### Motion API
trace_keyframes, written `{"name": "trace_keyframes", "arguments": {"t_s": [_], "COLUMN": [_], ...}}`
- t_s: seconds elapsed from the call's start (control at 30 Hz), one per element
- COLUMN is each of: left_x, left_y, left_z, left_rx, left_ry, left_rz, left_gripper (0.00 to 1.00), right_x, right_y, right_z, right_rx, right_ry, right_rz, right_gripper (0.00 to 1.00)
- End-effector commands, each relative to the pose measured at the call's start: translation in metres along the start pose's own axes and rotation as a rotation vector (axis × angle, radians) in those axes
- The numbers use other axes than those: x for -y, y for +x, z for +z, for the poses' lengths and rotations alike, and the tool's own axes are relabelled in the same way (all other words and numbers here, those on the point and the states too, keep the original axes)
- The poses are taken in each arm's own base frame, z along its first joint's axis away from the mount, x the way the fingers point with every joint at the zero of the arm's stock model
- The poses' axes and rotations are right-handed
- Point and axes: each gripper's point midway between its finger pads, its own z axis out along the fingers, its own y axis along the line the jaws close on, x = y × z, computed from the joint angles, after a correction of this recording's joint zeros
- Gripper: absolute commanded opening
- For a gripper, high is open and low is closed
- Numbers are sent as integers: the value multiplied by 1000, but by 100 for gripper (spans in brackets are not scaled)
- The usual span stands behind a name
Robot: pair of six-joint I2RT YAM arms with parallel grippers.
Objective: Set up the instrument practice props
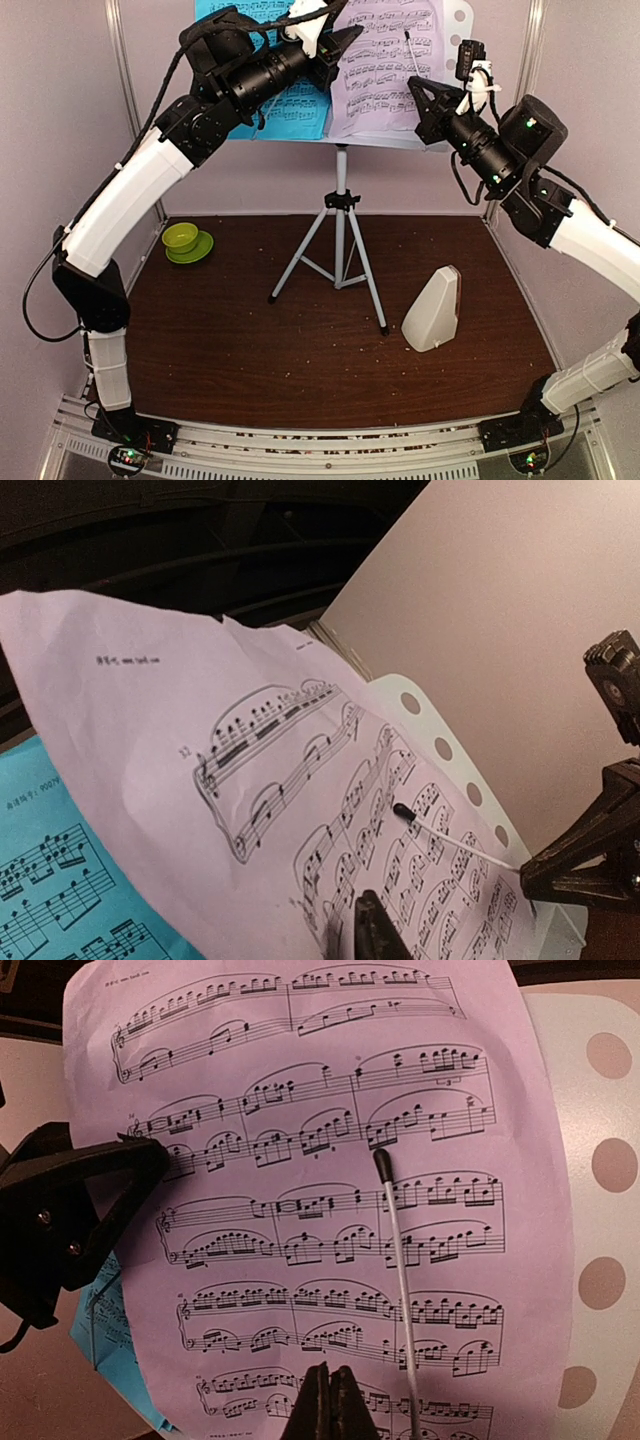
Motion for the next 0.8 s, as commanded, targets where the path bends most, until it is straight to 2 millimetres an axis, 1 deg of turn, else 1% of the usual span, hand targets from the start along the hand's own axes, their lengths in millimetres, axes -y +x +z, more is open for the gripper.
{"name": "trace_keyframes", "arguments": {"t_s": [0.0,0.1,0.2,0.27,0.37,0.47,0.63,0.73,0.77], "left_x": [-10,-13,-13,-14,-16,-19,-24,-22,-21], "left_y": [-11,-12,-11,-11,-11,-7,-1,-1,-2], "left_z": [0,0,0,-1,-2,-3,-5,-5,-6], "left_rx": [47,48,39,36,32,14,-14,-14,-11], "left_ry": [-32,-44,-44,-45,-53,-72,-99,-87,-85], "left_rz": [11,2,-4,-12,-30,-32,-33,-37,-39], "left_gripper": [19,26,29,28,21,19,19,23,24], "right_x": [-4,-4,-3,-2,-1,-1,-1,-2,-1], "right_y": [-12,-12,-13,-15,-18,-17,-24,-24,-26], "right_z": [-5,-6,-7,-9,-14,-17,-21,-17,-16], "right_rx": [33,33,37,48,69,81,103,69,60], "right_ry": [-22,-22,-22,-18,-13,-14,-19,-22,-18], "right_rz": [8,6,3,4,6,4,-2,-17,-18], "right_gripper": [0,0,0,0,0,0,0,0,3]}}
